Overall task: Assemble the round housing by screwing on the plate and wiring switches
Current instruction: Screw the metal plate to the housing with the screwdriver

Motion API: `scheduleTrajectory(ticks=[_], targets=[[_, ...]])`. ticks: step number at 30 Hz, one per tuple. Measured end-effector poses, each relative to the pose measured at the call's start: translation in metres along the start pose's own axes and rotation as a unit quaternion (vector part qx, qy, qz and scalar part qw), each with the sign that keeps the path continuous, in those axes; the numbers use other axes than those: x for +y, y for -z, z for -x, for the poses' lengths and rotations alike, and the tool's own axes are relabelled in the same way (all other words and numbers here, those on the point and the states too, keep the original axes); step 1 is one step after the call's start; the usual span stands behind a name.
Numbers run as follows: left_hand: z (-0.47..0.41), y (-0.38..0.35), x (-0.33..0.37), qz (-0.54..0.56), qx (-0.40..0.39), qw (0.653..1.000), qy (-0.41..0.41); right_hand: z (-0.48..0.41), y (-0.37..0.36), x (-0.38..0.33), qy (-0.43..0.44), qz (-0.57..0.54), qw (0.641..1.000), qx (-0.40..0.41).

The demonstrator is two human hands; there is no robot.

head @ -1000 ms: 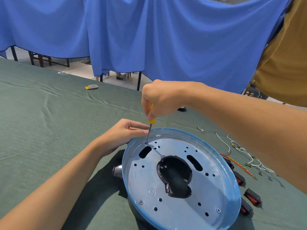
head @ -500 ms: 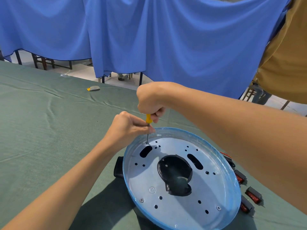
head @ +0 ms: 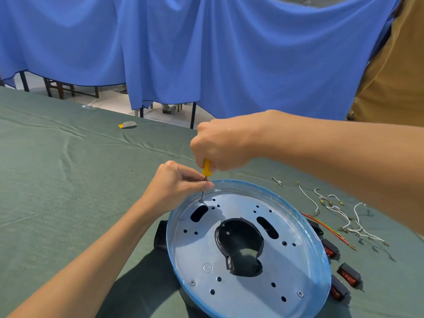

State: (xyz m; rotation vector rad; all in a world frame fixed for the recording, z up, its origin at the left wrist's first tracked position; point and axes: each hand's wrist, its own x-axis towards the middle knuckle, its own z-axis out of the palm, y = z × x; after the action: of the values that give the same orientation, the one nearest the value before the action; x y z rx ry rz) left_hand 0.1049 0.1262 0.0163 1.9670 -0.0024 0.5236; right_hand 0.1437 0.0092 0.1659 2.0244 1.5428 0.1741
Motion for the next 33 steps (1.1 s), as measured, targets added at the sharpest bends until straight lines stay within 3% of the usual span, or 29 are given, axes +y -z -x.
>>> scheduleTrajectory(ticks=[8, 17, 22, 27, 33], targets=[[0.003, 0.001, 0.0, 0.054, -0.02, 0.998, 0.015, -0.014, 0.0, 0.001, 0.006, -0.027, 0.999, -0.027], [0.003, 0.001, 0.001, 0.065, -0.032, 0.997, 0.02, -0.024, -0.001, 0.001, -0.08, -0.097, 0.988, -0.091], [0.004, 0.001, 0.002, 0.076, -0.023, 0.996, 0.031, -0.019, -0.003, 0.011, -0.136, -0.187, 0.965, -0.123], [0.002, 0.001, 0.001, 0.062, -0.019, 0.997, 0.031, -0.024, -0.006, 0.01, -0.204, -0.31, 0.913, -0.167], [0.002, 0.002, -0.002, 0.055, -0.018, 0.998, 0.032, -0.036, 0.004, -0.001, -0.222, -0.307, 0.905, -0.194]])
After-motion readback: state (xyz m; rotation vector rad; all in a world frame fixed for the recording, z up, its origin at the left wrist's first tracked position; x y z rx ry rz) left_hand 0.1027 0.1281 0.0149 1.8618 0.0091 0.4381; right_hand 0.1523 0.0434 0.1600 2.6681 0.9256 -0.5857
